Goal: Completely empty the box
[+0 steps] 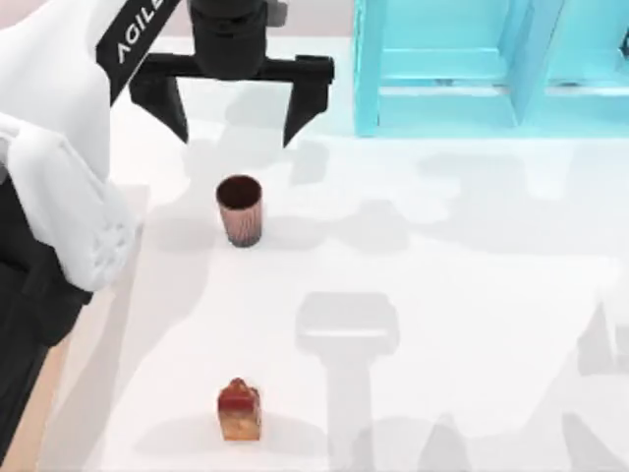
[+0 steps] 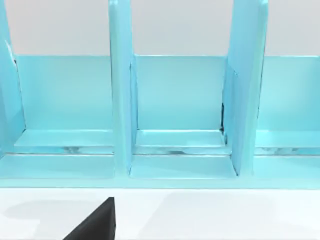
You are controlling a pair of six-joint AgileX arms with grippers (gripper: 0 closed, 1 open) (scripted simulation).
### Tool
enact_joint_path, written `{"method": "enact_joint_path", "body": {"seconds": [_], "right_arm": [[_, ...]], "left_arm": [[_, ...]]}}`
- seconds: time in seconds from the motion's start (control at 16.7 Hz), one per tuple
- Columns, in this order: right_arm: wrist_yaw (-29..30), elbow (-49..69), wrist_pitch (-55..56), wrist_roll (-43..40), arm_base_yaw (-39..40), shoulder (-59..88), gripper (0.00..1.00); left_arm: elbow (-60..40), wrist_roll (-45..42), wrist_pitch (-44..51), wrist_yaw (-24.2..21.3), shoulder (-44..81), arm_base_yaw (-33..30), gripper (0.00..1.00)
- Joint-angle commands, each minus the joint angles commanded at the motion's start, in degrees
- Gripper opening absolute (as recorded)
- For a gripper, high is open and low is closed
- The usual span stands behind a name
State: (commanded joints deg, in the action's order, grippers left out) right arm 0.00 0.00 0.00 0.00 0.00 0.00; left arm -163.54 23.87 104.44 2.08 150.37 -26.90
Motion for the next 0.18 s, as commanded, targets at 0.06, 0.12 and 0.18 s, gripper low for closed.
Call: {"method": "enact_joint_path", "body": {"seconds": [0.06,0.12,0.18], "right_arm": [[0.0,0.0,0.0,0.0,0.0,0.0,1.0],[0.0,0.0,0.0,0.0,0.0,0.0,1.0],[0.0,0.0,0.0,0.0,0.0,0.0,1.0]], "left_arm": [[-1.5,0.0,1.3,0.0,0.3,0.0,1.0],[-2.4,0.0,2.1,0.0,0.5,0.0,1.0],[-2.6,-0.1,2.3,0.0,0.6,0.0,1.0]]}}
